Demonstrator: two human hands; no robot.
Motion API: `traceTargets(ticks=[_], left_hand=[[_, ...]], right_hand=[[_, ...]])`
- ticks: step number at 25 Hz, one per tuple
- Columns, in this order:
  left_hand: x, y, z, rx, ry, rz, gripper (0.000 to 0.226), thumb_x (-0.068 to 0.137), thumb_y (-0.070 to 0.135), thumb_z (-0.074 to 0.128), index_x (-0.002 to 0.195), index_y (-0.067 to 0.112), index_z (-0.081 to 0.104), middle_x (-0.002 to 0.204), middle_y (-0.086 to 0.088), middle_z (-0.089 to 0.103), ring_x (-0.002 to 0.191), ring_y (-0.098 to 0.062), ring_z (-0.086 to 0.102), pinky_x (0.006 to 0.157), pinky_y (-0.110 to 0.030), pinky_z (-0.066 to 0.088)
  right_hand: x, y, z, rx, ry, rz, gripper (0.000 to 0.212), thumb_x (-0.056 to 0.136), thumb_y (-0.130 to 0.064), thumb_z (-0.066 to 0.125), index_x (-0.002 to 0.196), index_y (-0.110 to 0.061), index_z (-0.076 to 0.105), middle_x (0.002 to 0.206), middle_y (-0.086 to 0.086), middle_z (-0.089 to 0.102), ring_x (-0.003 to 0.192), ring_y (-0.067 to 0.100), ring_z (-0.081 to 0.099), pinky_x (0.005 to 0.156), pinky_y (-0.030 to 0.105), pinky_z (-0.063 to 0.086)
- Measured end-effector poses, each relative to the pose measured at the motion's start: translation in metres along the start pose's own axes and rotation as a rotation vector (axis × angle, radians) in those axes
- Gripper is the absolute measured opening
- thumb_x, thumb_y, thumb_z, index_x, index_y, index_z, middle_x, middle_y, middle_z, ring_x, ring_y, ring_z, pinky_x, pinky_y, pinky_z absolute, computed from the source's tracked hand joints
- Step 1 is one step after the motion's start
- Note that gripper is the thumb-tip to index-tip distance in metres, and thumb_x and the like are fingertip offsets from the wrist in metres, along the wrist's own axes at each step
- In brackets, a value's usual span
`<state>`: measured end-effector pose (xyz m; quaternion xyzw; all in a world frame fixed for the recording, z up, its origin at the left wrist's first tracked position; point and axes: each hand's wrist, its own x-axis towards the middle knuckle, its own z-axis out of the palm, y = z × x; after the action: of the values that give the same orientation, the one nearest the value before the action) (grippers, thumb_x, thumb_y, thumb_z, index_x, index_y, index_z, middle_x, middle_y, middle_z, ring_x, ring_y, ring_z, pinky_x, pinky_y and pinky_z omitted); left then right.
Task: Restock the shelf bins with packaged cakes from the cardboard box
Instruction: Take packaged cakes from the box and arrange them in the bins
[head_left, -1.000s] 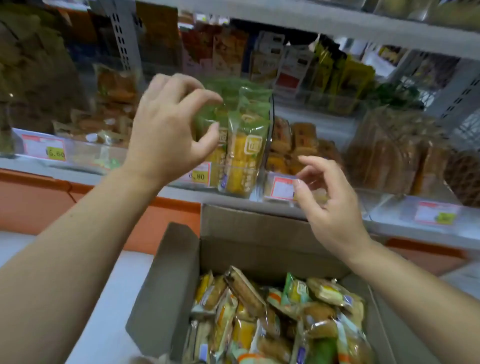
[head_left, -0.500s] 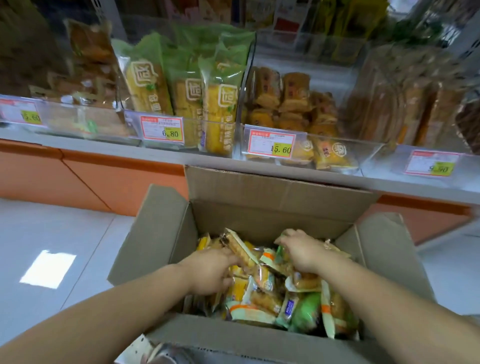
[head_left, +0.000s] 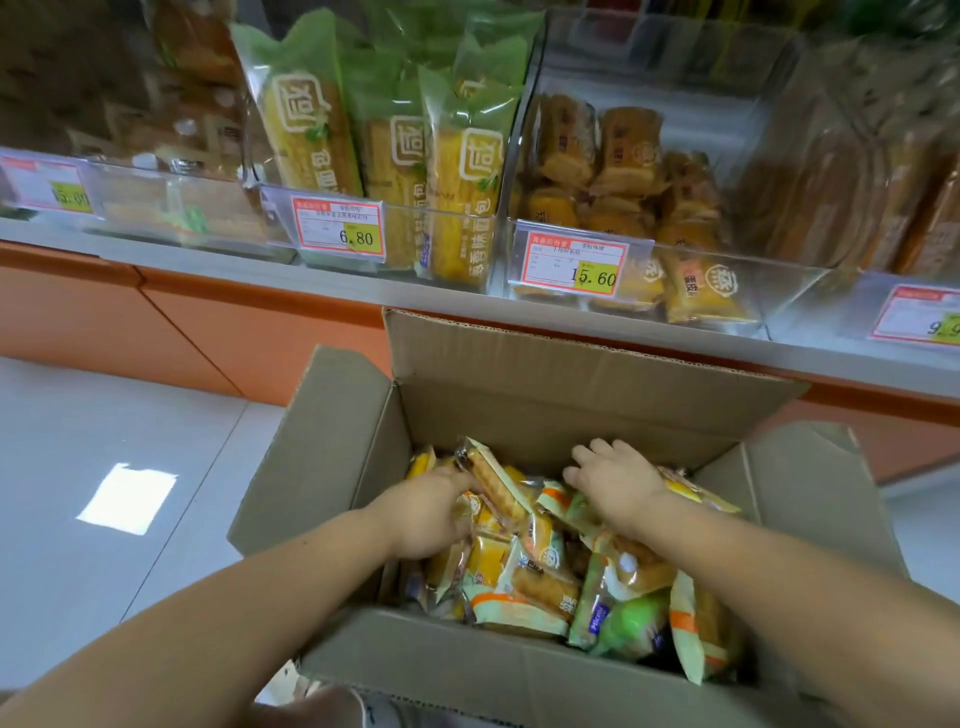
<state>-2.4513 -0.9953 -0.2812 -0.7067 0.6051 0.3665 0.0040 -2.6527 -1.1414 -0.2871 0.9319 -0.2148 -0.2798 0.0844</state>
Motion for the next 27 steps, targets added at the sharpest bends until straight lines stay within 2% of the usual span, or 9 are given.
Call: traceTargets(ticks=[4,7,9,12,15,18,22,25,27], left_hand=[[-0.005,0.010,-0.007,-0.192,0.027,0.027,0.086,0.082,0.045,0.074,0.152,0.025,0.029,0.152,-0.003,0.037,0.133,-0.016,0.043,0.109,-0.024,0.036],[-0.010,0.020,-0.026,-0.421,0.034,0.049,0.106,0.065,0.058,0.081,0.152,0.032,0.026,0.151,0.001,0.037,0.135,-0.015,0.044,0.113,-0.031,0.035],[-0.013,0.023,-0.038,-0.605,0.020,0.093,0.099,0.055,0.060,0.083,0.142,0.035,0.043,0.137,0.007,0.056,0.121,-0.010,0.057,0.107,-0.036,0.045],[-0.020,0.029,-0.056,-0.751,-0.038,0.134,0.069,0.066,0.040,0.086,0.128,0.028,0.058,0.113,0.006,0.072,0.103,-0.010,0.069,0.090,-0.030,0.056],[-0.033,0.032,-0.070,-0.809,-0.042,0.142,0.050,0.081,0.020,0.079,0.126,0.024,0.058,0.102,0.008,0.073,0.089,-0.005,0.070,0.072,-0.020,0.055],[-0.048,0.037,-0.090,-0.755,0.022,0.154,0.052,0.080,0.022,0.080,0.128,0.027,0.058,0.107,0.008,0.073,0.096,-0.005,0.069,0.086,-0.029,0.057],[-0.081,0.042,-0.163,-0.592,0.176,0.312,0.047,0.079,0.046,0.076,0.124,0.040,0.062,0.118,0.019,0.068,0.111,0.001,0.062,0.099,-0.029,0.050],[-0.109,0.035,-0.235,-0.765,0.696,0.374,0.022,0.088,0.040,0.067,0.110,0.038,0.067,0.110,0.011,0.072,0.106,-0.011,0.067,0.084,-0.027,0.055],[-0.112,0.020,-0.269,-0.625,1.115,0.313,0.020,0.092,0.030,0.065,0.112,0.032,0.065,0.113,0.006,0.070,0.106,-0.014,0.065,0.091,-0.033,0.054]], right_hand=[[-0.023,0.013,-0.063,0.613,0.268,0.137,0.030,0.080,-0.035,0.072,0.098,-0.025,0.051,0.103,-0.004,0.057,0.097,0.020,0.055,0.075,0.036,0.046],[-0.047,0.014,-0.099,1.092,0.371,0.289,0.035,0.071,-0.044,0.080,0.086,-0.027,0.053,0.092,-0.010,0.062,0.086,0.009,0.057,0.069,0.030,0.046],[-0.059,0.013,-0.108,1.340,0.404,0.390,0.033,0.073,-0.045,0.078,0.088,-0.023,0.058,0.090,-0.008,0.065,0.084,0.005,0.057,0.063,0.023,0.042],[-0.070,0.009,-0.115,1.615,0.421,0.467,0.030,0.084,-0.045,0.067,0.098,-0.019,0.062,0.092,-0.004,0.069,0.083,0.012,0.063,0.061,0.017,0.046],[-0.077,0.006,-0.127,1.957,0.362,0.404,0.037,0.091,-0.049,0.054,0.113,-0.021,0.061,0.104,0.004,0.071,0.094,0.023,0.068,0.075,0.035,0.057],[-0.083,0.000,-0.143,1.916,0.393,0.271,0.048,0.076,-0.035,0.074,0.121,-0.030,0.057,0.108,0.005,0.070,0.084,0.018,0.071,0.077,0.042,0.060],[-0.099,0.002,-0.204,1.605,0.779,0.225,0.052,0.067,-0.024,0.084,0.108,-0.047,0.059,0.103,-0.018,0.067,0.091,0.006,0.068,0.075,0.038,0.060],[-0.106,0.015,-0.271,1.485,1.146,0.090,0.050,0.060,-0.036,0.080,0.104,-0.051,0.059,0.101,-0.018,0.069,0.093,0.004,0.065,0.080,0.028,0.054],[-0.095,0.022,-0.307,1.443,1.290,-0.018,0.051,0.064,-0.031,0.083,0.105,-0.050,0.058,0.102,-0.011,0.070,0.095,0.007,0.066,0.084,0.029,0.054]])
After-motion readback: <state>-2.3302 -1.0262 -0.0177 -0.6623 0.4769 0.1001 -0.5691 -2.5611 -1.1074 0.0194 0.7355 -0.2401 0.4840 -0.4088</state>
